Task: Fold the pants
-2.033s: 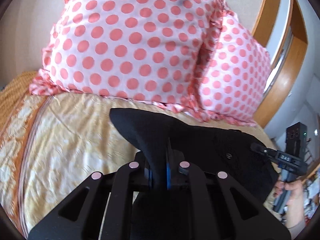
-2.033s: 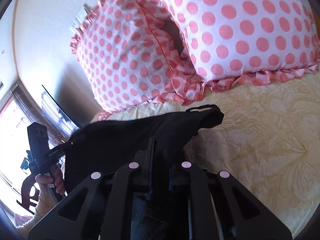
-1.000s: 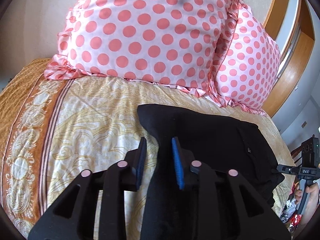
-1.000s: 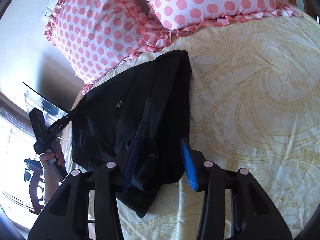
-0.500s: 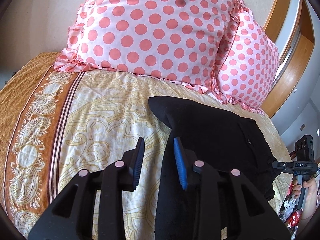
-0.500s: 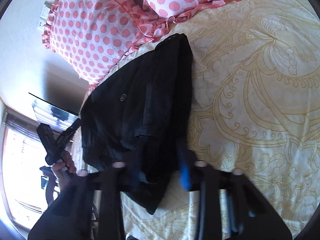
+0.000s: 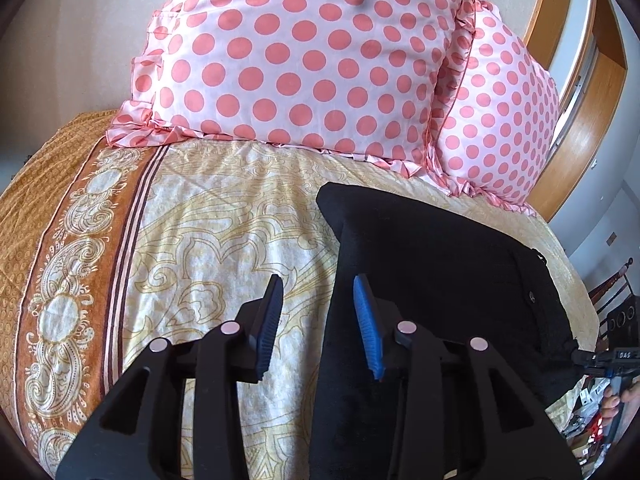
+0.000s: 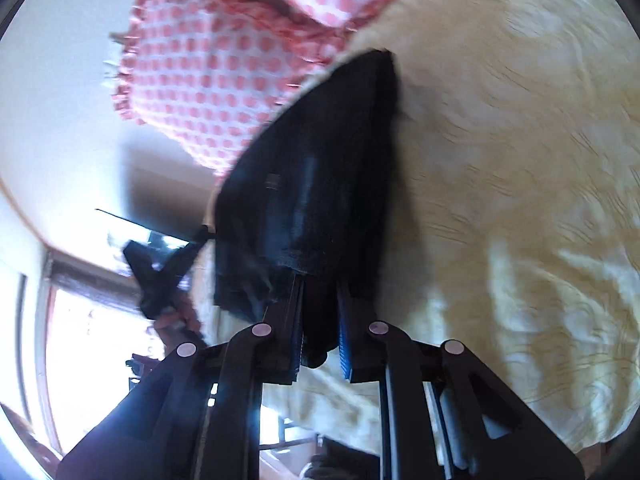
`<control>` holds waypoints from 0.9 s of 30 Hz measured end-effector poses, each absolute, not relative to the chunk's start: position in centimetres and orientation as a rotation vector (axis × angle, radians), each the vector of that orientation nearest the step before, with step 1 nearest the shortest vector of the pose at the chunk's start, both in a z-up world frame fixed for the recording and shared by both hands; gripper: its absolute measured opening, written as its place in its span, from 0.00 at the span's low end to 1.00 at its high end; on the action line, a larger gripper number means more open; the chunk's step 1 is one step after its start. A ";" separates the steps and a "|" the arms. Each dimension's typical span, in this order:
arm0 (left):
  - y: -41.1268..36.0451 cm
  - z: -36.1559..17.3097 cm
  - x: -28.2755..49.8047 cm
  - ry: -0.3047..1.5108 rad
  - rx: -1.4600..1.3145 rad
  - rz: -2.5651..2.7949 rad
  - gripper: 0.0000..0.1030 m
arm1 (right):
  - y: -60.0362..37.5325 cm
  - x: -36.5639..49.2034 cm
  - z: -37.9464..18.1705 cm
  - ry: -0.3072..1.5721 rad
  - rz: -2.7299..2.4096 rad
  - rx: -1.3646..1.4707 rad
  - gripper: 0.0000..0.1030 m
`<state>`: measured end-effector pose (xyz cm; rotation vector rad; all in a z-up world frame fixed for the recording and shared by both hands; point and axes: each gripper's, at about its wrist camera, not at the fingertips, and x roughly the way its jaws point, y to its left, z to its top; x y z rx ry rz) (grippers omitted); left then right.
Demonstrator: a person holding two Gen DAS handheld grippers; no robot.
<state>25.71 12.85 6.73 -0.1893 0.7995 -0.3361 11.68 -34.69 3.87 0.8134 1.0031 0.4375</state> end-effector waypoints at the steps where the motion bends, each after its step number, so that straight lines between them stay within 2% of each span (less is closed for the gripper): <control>1: 12.8 6.7 25.8 0.803 -0.190 -0.339 0.36 | -34.9 11.7 4.2 1.004 0.429 0.809 0.21; 2: 12.8 6.7 25.8 0.804 -0.189 -0.341 0.36 | -35.0 11.7 4.7 1.007 0.418 0.795 0.26; 4: 12.7 6.8 25.6 0.801 -0.180 -0.346 0.39 | -35.0 11.7 6.0 0.991 0.412 0.736 0.54; 6: 12.6 6.9 25.6 0.799 -0.171 -0.347 0.45 | -35.3 12.1 6.9 0.973 0.409 0.725 0.63; 20: 11.9 6.2 26.1 0.844 -0.139 -0.349 0.50 | -32.0 17.3 4.7 1.109 0.467 0.704 0.63; 21: 11.9 6.1 26.2 0.848 -0.137 -0.351 0.50 | -31.7 17.5 4.7 1.104 0.473 0.681 0.57; 22: 11.8 6.0 26.2 0.851 -0.136 -0.353 0.50 | -31.5 17.6 4.7 1.096 0.467 0.649 0.38; 24: 11.6 5.8 26.3 0.860 -0.132 -0.356 0.50 | -31.6 17.2 4.7 1.070 0.488 0.623 0.26; 27: 11.5 5.4 26.8 0.878 -0.134 -0.366 0.51 | -31.2 16.5 5.8 1.008 0.512 0.563 0.23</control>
